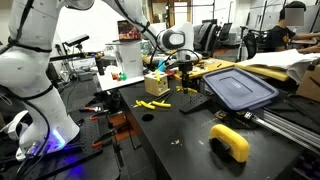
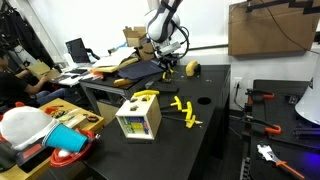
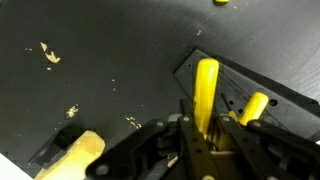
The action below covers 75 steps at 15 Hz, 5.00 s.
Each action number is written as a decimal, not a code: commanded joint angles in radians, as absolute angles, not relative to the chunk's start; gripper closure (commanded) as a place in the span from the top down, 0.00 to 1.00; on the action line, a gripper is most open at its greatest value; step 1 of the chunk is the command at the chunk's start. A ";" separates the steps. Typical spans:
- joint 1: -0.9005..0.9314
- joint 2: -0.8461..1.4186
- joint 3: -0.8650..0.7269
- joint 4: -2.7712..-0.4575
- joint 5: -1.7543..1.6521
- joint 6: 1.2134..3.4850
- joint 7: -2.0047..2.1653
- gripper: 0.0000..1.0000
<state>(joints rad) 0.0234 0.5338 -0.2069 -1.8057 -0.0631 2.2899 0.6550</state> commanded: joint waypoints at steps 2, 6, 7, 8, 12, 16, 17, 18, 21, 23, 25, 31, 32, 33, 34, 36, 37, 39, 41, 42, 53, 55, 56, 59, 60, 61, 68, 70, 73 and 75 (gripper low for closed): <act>0.001 0.558 -0.199 -1.786 -0.033 2.334 0.654 0.04; -0.012 0.588 -0.201 -1.757 -0.023 2.345 0.650 0.04; -0.015 0.598 -0.202 -1.749 -0.023 2.347 0.649 0.04; -0.019 0.607 -0.203 -1.739 -0.021 2.349 0.648 0.04; -0.029 0.636 -0.201 -1.708 -0.008 2.346 0.644 0.04; -0.041 0.646 -0.187 -1.696 0.029 2.332 0.626 0.04; -0.042 0.646 -0.184 -1.697 0.035 2.332 0.623 0.04; -0.044 0.647 -0.183 -1.695 0.041 2.329 0.621 0.04; -0.045 0.640 -0.182 -1.702 0.054 2.324 0.620 0.04; -0.046 0.631 -0.183 -1.715 0.056 2.324 0.618 0.04; -0.045 0.626 -0.187 -1.721 0.053 2.322 0.621 0.04; -0.040 0.594 -0.194 -1.768 0.041 2.310 0.621 0.04; -0.039 0.587 -0.195 -1.777 0.040 2.310 0.621 0.04; -0.037 0.579 -0.196 -1.787 0.038 2.311 0.620 0.04; -0.038 0.575 -0.195 -1.792 0.039 2.313 0.620 0.04; -0.038 0.573 -0.194 -1.801 0.041 2.317 0.620 0.04; -0.038 0.573 -0.192 -1.803 0.042 2.321 0.620 0.04; -0.037 0.578 -0.190 -1.797 0.043 2.324 0.622 0.04; -0.036 0.575 -0.187 -1.798 0.045 2.328 0.621 0.04; -0.035 0.572 -0.186 -1.799 0.045 2.331 0.621 0.04; -0.013 0.558 -0.205 -1.802 0.006 2.341 0.637 0.04; -0.011 0.552 -0.207 -1.803 -0.002 2.341 0.639 0.04; -0.009 0.550 -0.207 -1.804 -0.006 2.341 0.641 0.04; -0.001 0.549 -0.205 -1.807 -0.013 2.341 0.644 0.04; 0.001 0.551 -0.205 -1.807 -0.014 2.340 0.645 0.04; 0.005 0.556 -0.208 -1.806 -0.019 2.341 0.650 0.04; 0.016 0.555 -0.229 -1.802 -0.065 2.348 0.663 0.04; 0.015 0.557 -0.231 -1.800 -0.067 2.350 0.664 0.04; 0.016 0.565 -0.229 -1.796 -0.066 2.350 0.664 0.04; 0.016 0.571 -0.226 -1.788 -0.063 2.349 0.662 0.04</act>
<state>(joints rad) 0.0057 0.5883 -0.2202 -1.7727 -0.0530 2.3391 0.6503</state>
